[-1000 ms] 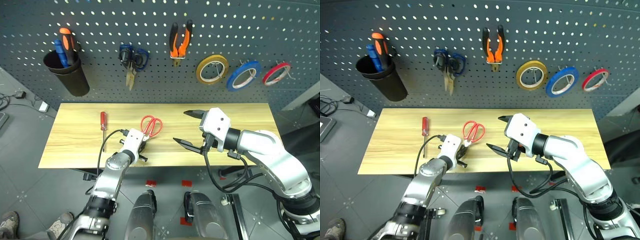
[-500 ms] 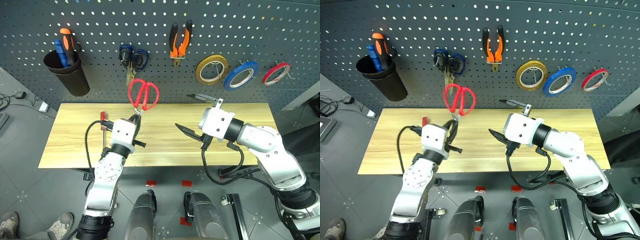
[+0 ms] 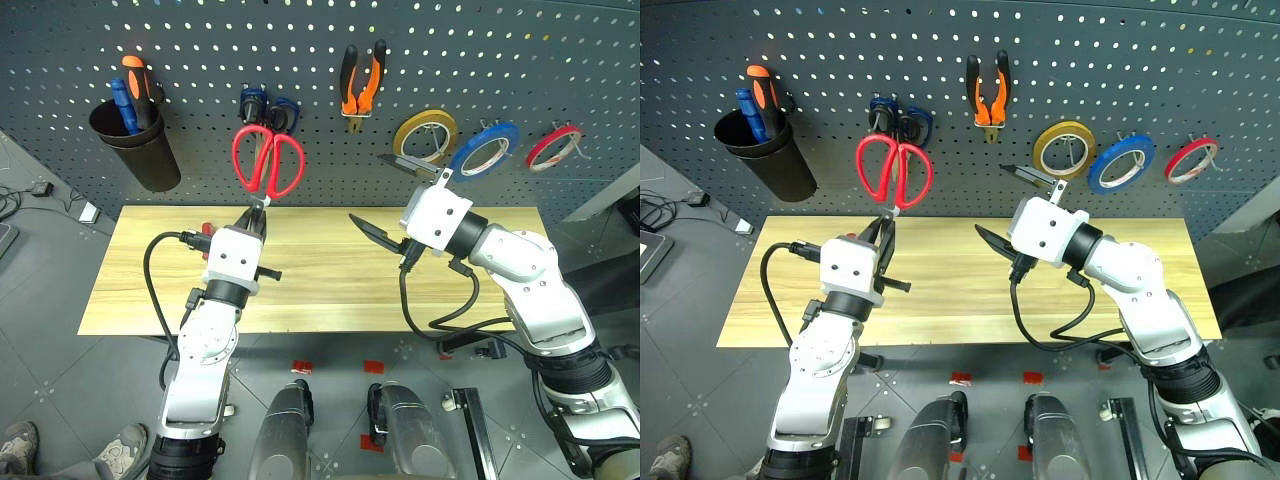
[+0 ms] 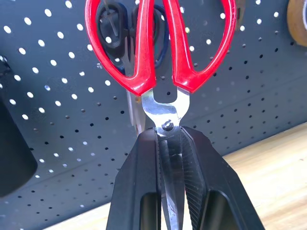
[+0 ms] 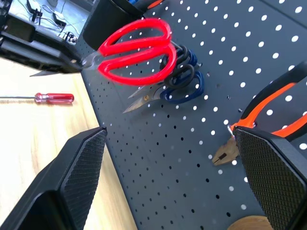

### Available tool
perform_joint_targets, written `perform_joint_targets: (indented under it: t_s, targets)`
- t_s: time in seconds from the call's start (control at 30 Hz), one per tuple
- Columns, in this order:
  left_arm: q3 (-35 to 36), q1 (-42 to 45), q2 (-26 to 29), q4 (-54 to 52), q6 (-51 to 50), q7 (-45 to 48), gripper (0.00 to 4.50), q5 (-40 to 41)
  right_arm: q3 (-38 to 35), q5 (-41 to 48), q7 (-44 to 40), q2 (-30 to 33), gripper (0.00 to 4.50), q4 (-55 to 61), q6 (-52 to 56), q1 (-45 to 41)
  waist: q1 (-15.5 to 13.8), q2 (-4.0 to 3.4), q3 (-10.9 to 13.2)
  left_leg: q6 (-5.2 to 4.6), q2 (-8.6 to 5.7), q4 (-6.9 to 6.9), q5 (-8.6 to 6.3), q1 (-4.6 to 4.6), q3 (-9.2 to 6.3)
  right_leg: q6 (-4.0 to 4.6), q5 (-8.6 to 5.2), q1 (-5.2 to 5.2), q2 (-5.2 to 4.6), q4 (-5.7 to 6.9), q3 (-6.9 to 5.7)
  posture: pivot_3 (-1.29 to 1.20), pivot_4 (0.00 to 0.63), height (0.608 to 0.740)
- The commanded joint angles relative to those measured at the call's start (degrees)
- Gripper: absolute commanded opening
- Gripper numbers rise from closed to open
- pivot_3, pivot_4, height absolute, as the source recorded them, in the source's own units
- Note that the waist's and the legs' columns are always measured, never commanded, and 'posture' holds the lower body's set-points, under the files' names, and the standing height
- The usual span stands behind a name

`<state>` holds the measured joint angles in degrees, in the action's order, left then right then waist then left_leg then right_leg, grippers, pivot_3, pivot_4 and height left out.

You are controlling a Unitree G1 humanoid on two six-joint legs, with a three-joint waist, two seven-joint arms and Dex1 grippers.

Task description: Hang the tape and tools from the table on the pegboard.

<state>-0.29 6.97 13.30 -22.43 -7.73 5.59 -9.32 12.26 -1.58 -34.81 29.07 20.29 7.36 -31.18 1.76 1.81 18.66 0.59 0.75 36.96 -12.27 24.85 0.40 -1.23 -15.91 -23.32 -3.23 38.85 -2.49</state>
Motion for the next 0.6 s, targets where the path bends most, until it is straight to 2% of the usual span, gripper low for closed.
perform_joint_targets:
  t_s: [0.03, 0.4, 0.6]
  targets:
    - [0.34, 2.77, -0.04, 1.47, 0.62, -0.80, 0.31, -0.83, -1.87, 0.50, 0.42, -0.90, 4.50, 0.72, -0.60, -2.13, -0.01, 0.00, 0.00, 0.00, 0.00, 0.00, 0.00, 0.00, 0.00, 0.00, 0.00, 0.00, 0.00, 0.00, 0.00, -0.07, 0.282, 0.740]
    - [1.33, 9.52, -0.93, 10.35, -1.19, -3.13, 0.31, -0.88, -2.83, 1.37, 0.35, -3.17, 4.50, -1.21, 0.45, -5.44, 0.05, 0.00, 0.00, 0.02, 0.00, 0.02, 0.01, 0.00, 0.01, 0.01, 0.00, -0.01, -0.01, 0.03, -0.01, -0.08, 0.285, 0.740]
    - [2.22, 11.63, -1.36, 13.52, -3.75, -2.64, 2.20, 0.89, -2.59, 1.60, 0.12, -3.84, 4.50, -1.26, 0.79, -5.85, 0.10, 0.00, 0.00, 0.02, 0.01, 0.04, 0.02, -0.01, -0.01, 0.01, 0.01, -0.01, 0.00, 0.07, -0.02, -0.09, 0.293, 0.740]
